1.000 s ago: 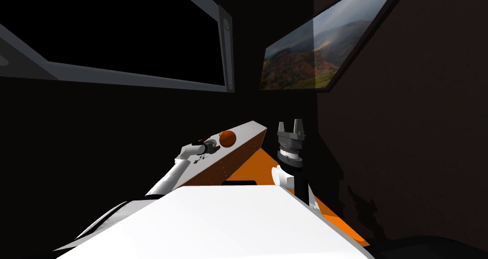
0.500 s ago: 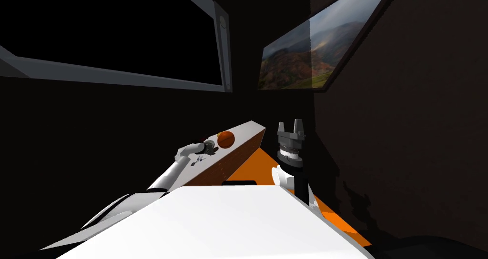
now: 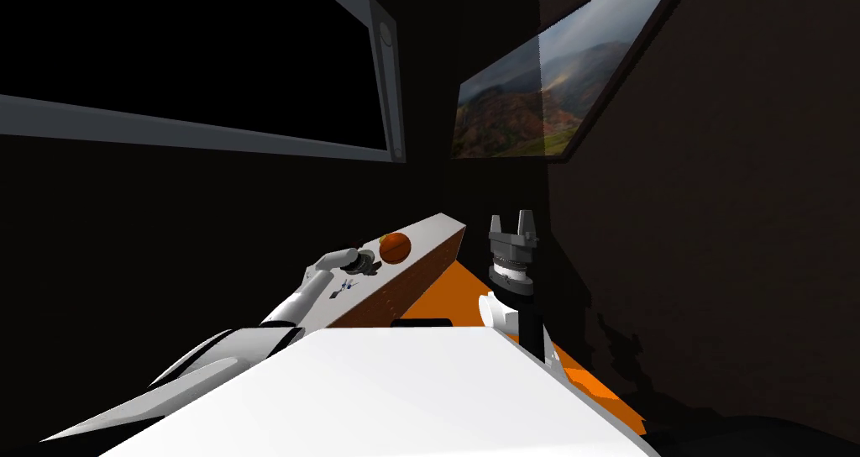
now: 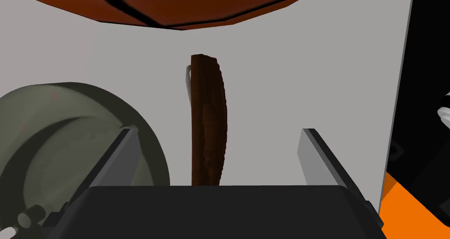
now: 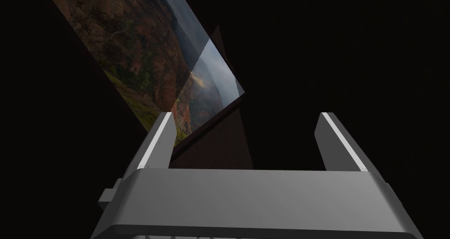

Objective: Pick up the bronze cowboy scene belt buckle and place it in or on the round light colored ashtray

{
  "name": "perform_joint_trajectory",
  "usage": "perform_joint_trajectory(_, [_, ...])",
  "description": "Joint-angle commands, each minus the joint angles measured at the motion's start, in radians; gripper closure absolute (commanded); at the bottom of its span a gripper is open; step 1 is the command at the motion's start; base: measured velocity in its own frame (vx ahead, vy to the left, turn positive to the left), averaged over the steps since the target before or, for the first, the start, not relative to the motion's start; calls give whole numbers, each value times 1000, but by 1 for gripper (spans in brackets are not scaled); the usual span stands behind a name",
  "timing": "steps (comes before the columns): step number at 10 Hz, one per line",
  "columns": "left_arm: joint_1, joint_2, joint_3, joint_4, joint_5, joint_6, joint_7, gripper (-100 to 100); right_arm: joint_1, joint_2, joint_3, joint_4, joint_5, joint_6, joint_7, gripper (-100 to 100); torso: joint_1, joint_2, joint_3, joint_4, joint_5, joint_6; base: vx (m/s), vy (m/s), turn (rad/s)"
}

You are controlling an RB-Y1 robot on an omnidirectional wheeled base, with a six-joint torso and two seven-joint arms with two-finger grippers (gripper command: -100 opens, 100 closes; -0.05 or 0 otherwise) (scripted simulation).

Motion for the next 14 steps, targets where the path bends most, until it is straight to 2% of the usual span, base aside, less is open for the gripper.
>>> perform_joint_trajectory(1, [-26, 17, 1, 37, 21, 48, 9, -100, 0, 0, 0, 0, 0, 0, 0, 0, 0, 0, 0, 0, 0, 0, 0, 0, 0])
perform_joint_trajectory(5, [-78, 66, 3, 107, 71, 150, 34, -100, 0, 0, 0, 0, 0, 0, 0, 0, 0, 2, 1, 0, 0, 0, -1, -2, -30])
perform_joint_trajectory(6, [-86, 74, 4, 117, 78, 164, 37, -100, 0, 0, 0, 0, 0, 0, 0, 0, 1, 2, 1, 0, 0, 0, 0, 0, 0])
perform_joint_trajectory(7, [-82, 68, 3, 111, 73, 153, 34, -100, 0, 0, 0, 0, 0, 0, 0, 0, 1, 2, 1, 0, 0, 0, 0, 0, 0])
perform_joint_trajectory(8, [-84, 69, 3, 113, 74, 157, 35, 0, 0, 0, 0, 0, 0, 0, 0, 0, 0, 2, 1, 0, 0, 0, 0, 0, 0])
perform_joint_trajectory(9, [-76, 50, 4, 137, 62, 125, 22, -100, 0, 0, 0, 0, 0, 0, 0, 0, 0, 2, 1, 0, 0, 0, 0, 0, 0])
perform_joint_trajectory(11, [-69, 31, 4, 162, 50, 95, 10, -100, 0, 0, 0, 0, 0, 0, 0, 0, 1, 2, 1, 0, 0, 0, 0, 0, 0])
perform_joint_trajectory(12, [-73, 37, 3, 157, 54, 106, 15, -100, 0, 0, 0, 0, 0, 0, 0, 0, 1, 2, 1, 0, 0, 0, 0, 0, 0])
perform_joint_trajectory(13, [-73, 37, 4, 160, 54, 102, 12, 100, 0, 0, 0, 0, 0, 0, 0, 0, 0, 2, 1, 0, 0, 0, 0, 0, 0])
perform_joint_trajectory(14, [-73, 37, 4, 159, 54, 102, 12, 100, 0, 0, 0, 0, 0, 0, 0, 0, 0, 2, 1, 0, 0, 0, 0, 0, 0])
